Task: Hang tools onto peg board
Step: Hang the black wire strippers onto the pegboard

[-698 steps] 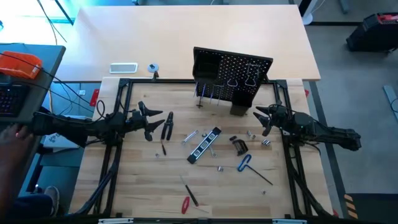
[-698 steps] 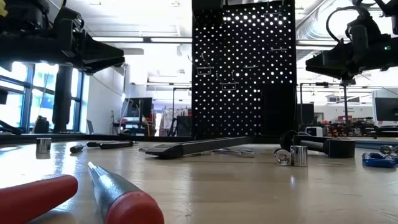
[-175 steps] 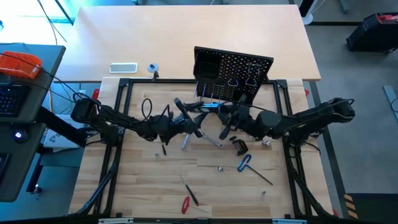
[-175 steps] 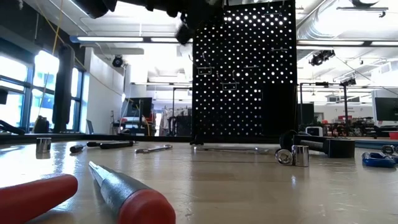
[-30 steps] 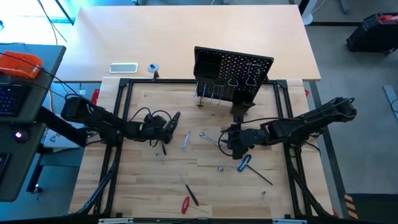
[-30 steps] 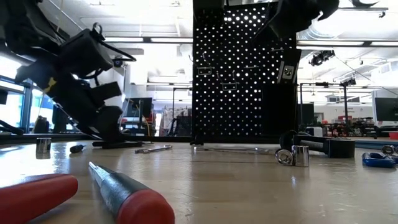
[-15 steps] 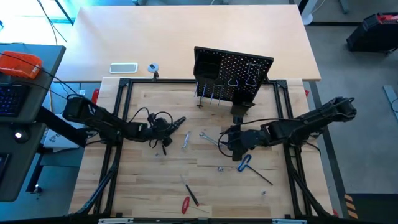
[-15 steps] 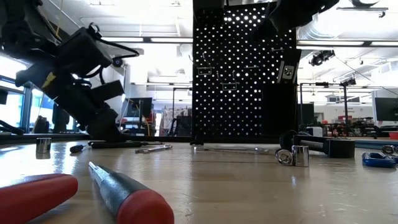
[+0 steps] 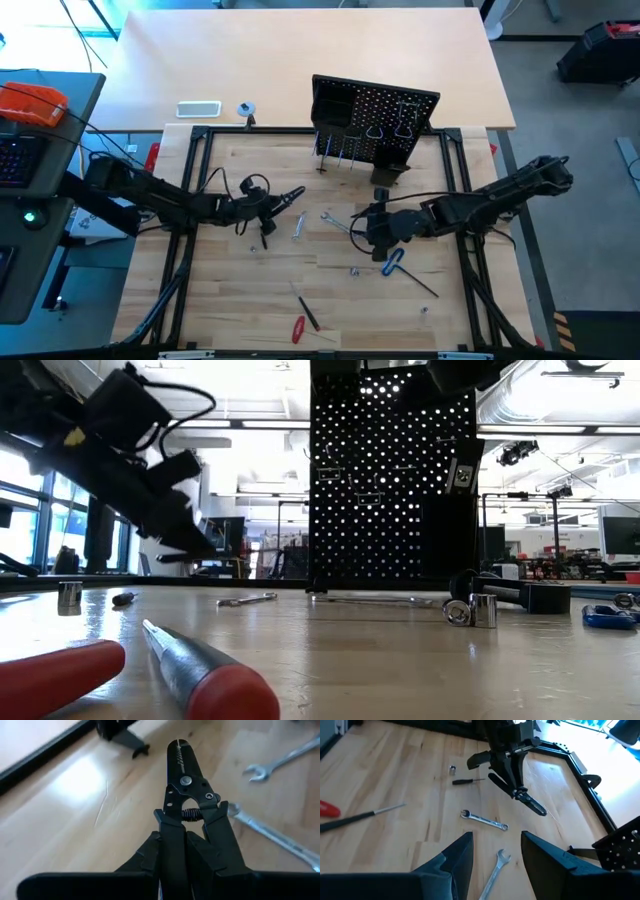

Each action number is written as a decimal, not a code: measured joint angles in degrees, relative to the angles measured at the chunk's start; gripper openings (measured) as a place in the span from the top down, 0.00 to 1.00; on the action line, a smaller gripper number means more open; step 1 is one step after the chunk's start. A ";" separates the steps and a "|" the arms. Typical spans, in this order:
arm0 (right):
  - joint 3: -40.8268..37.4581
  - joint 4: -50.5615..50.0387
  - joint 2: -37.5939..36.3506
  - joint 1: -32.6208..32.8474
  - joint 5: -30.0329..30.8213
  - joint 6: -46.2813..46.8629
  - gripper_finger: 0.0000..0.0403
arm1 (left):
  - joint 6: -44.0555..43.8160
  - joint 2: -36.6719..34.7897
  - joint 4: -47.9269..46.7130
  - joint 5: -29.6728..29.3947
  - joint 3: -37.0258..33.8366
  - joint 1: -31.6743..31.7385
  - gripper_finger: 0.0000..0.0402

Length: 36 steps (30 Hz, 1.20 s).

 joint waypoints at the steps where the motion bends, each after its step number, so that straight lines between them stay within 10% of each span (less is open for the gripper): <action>1: 0.00 0.51 0.18 0.00 -0.01 0.27 0.60 | 0.34 -0.73 0.22 -0.02 0.00 -0.18 0.87; 36: -10.08 6.40 7.18 1.12 7.22 20.28 0.60 | 41.28 -4.79 31.05 -18.08 4.72 -7.18 0.87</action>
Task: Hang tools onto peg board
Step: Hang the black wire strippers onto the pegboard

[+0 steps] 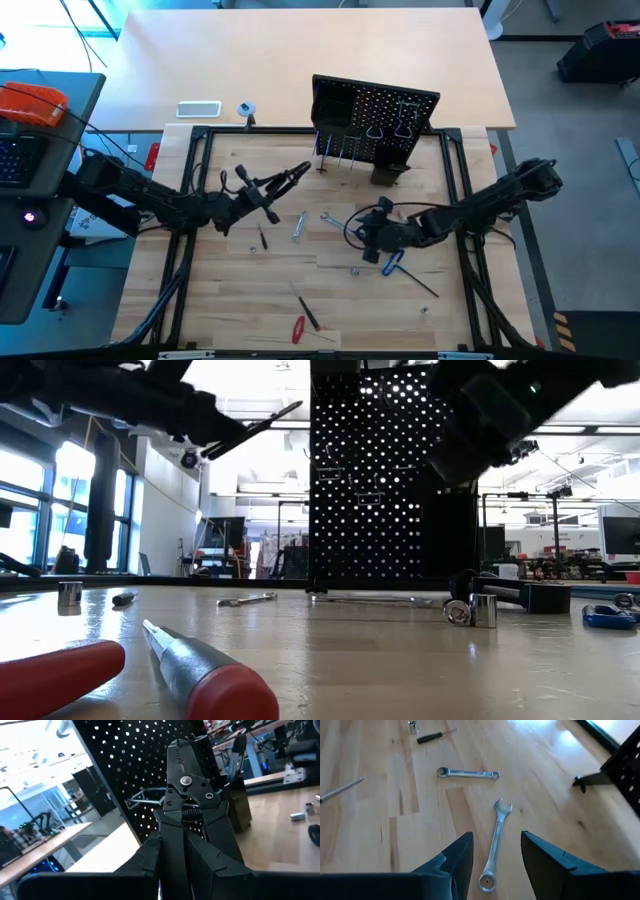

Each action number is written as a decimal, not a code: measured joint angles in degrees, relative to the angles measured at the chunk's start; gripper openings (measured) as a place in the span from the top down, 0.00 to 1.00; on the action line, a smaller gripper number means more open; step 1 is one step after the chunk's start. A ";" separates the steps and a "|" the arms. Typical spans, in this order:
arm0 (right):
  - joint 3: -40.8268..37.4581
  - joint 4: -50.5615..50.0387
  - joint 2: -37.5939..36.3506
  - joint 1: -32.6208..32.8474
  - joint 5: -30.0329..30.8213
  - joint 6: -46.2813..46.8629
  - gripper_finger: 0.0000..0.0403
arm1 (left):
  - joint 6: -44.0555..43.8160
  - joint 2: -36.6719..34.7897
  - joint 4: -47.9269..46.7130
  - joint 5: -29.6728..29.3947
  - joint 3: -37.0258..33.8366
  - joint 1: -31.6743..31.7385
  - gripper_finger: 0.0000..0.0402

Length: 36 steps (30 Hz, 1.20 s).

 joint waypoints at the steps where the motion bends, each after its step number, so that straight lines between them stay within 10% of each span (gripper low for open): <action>1: -0.73 0.82 0.00 0.02 -0.02 0.34 0.60 | 0.48 0.40 0.35 -0.01 0.31 0.31 0.87; 24: -3.64 4.54 -0.02 0.13 0.02 0.15 0.60 | 15.54 21.30 28.85 2.15 5.80 3.71 0.87; 36: -3.64 14.99 -8.61 3.46 12.40 -8.09 0.60 | 14.94 21.58 37.20 7.09 10.15 0.49 0.87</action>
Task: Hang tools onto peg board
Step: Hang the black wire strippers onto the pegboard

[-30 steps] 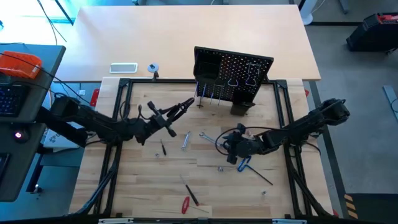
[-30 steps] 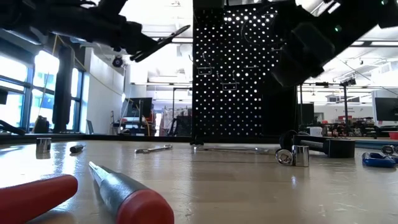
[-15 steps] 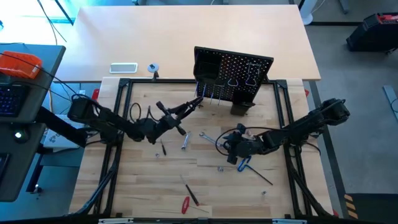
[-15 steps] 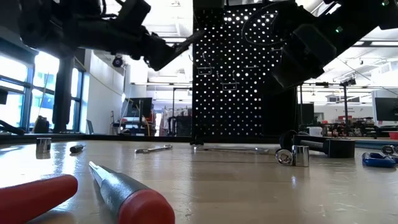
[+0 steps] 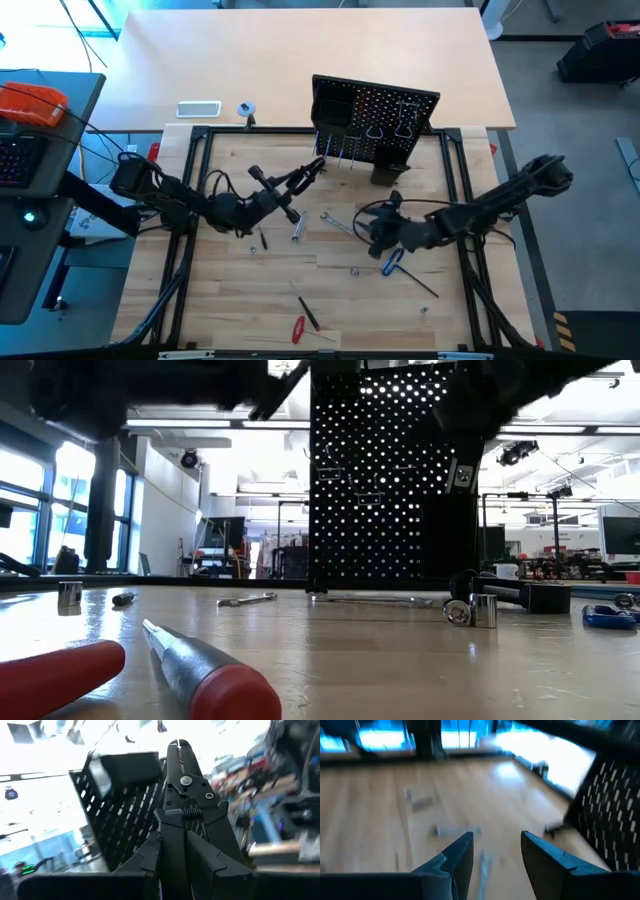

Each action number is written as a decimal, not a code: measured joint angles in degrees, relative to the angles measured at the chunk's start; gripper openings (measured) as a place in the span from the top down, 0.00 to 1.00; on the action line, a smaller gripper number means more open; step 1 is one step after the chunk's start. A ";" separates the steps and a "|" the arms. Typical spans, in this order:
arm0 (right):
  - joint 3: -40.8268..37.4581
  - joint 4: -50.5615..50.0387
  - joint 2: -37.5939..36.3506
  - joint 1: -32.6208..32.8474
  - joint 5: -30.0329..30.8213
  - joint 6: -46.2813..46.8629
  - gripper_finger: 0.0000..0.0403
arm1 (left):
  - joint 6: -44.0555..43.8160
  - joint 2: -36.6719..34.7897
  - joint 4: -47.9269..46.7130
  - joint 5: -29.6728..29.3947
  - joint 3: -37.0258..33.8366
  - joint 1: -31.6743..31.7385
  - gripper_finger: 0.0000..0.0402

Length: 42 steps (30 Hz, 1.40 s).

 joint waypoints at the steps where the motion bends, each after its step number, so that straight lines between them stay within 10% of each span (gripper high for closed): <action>1: 0.00 3.74 -0.25 0.13 0.23 -1.87 0.60 | -0.15 0.38 -0.03 0.79 1.17 0.00 0.87; 20: 0.00 43.10 6.73 -1.74 3.92 -17.54 0.60 | 15.17 12.41 -0.57 3.95 21.04 -1.19 0.87; 42: 2.08 68.94 18.78 -7.30 -7.41 -23.14 0.60 | 17.43 13.02 -0.48 5.94 23.05 -1.81 0.87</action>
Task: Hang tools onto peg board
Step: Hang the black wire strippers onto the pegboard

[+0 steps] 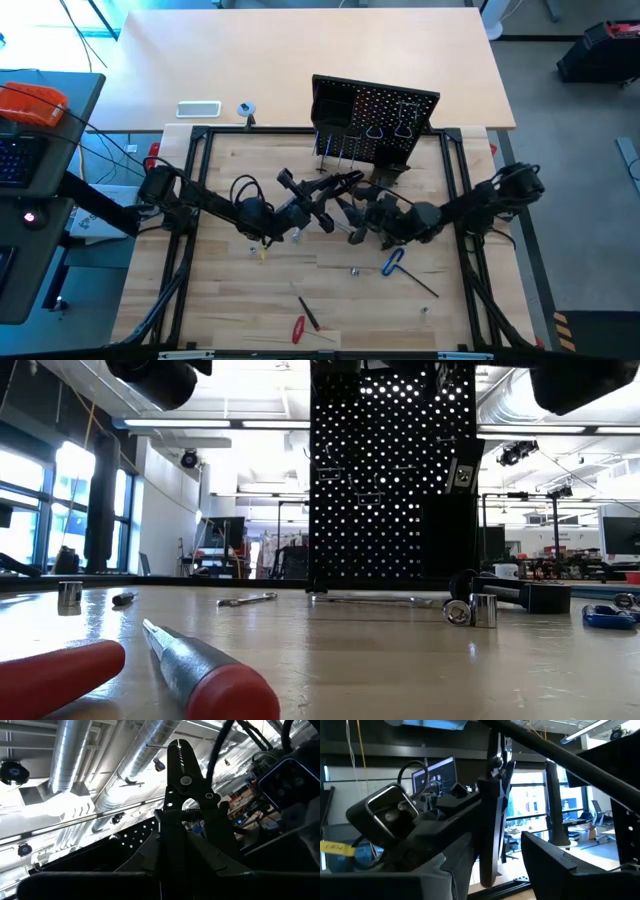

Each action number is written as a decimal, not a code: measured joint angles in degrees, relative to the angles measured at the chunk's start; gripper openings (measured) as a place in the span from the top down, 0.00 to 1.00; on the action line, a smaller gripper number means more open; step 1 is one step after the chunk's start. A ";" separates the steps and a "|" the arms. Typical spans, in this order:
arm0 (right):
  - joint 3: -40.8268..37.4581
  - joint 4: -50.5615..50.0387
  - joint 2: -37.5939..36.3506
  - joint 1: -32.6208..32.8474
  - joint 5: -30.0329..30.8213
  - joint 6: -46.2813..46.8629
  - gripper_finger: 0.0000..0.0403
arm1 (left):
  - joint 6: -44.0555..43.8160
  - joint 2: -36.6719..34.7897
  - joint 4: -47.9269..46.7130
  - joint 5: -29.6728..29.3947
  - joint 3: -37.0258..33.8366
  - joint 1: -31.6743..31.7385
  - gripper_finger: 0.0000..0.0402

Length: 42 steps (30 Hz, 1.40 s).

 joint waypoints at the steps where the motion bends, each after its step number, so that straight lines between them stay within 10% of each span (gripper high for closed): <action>1: 0.50 0.06 0.23 -0.26 -0.52 0.00 0.60 | -0.04 0.00 0.30 -0.02 0.00 0.00 0.87; 26: 1.18 0.02 0.41 -2.72 -12.26 5.83 0.89 | -2.34 -0.11 2.05 1.23 -0.11 -1.13 0.87; 42: 1.16 -13.85 -6.31 1.66 1.10 -4.25 0.94 | 2.99 0.02 1.83 -1.89 -0.11 -3.63 0.75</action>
